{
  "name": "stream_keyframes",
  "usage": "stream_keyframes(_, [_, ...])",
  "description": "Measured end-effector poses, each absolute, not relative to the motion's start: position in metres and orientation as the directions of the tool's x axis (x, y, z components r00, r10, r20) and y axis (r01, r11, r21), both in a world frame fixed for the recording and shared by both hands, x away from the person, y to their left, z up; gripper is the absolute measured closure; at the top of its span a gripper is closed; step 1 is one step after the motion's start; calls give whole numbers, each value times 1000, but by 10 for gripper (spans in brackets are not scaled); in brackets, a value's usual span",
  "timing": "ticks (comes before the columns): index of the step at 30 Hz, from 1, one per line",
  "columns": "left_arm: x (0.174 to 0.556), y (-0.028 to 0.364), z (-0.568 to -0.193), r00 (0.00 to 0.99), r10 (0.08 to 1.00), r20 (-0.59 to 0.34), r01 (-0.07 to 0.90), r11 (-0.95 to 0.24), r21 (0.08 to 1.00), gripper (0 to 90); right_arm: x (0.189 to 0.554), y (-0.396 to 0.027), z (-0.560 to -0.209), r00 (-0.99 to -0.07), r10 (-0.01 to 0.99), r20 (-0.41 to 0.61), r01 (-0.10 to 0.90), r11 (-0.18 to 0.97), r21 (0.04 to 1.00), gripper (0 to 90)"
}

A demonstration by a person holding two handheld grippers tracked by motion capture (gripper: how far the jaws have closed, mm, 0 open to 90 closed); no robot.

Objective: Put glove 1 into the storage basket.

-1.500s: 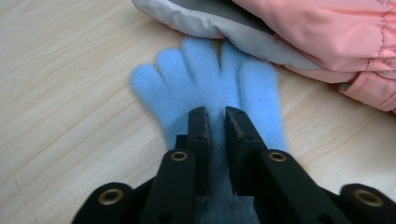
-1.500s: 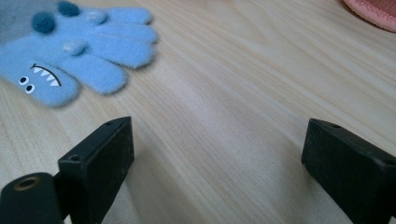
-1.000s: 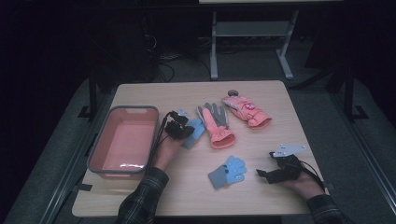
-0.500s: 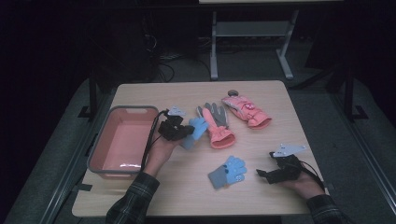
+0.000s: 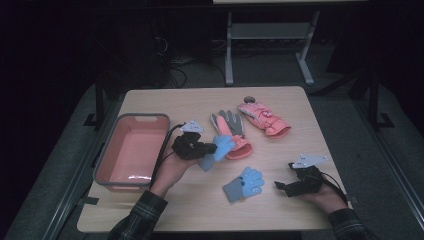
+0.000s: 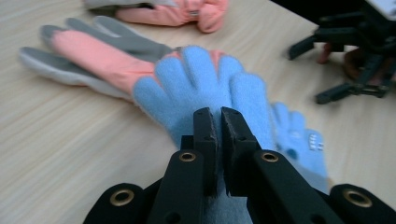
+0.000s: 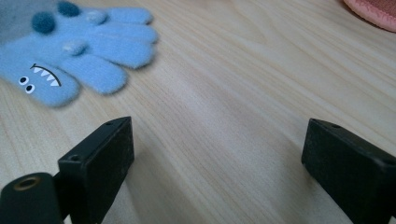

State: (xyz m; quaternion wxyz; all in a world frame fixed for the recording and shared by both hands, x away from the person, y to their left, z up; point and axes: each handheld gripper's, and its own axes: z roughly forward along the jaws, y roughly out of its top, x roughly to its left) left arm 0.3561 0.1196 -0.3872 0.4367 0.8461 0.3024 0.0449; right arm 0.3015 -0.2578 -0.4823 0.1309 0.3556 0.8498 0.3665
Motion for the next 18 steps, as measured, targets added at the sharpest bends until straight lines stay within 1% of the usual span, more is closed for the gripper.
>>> stream_keyframes(13, [331, 77, -397, 878, 432, -206, 428, -517, 741, 852, 302, -258, -482, -714, 699, 36, 506, 480, 717, 86])
stream_keyframes(18, [325, 62, -404, 891, 406, -203, 415, -547, 727, 852, 301, -258, -482, -712, 701, 40, 510, 477, 716, 86])
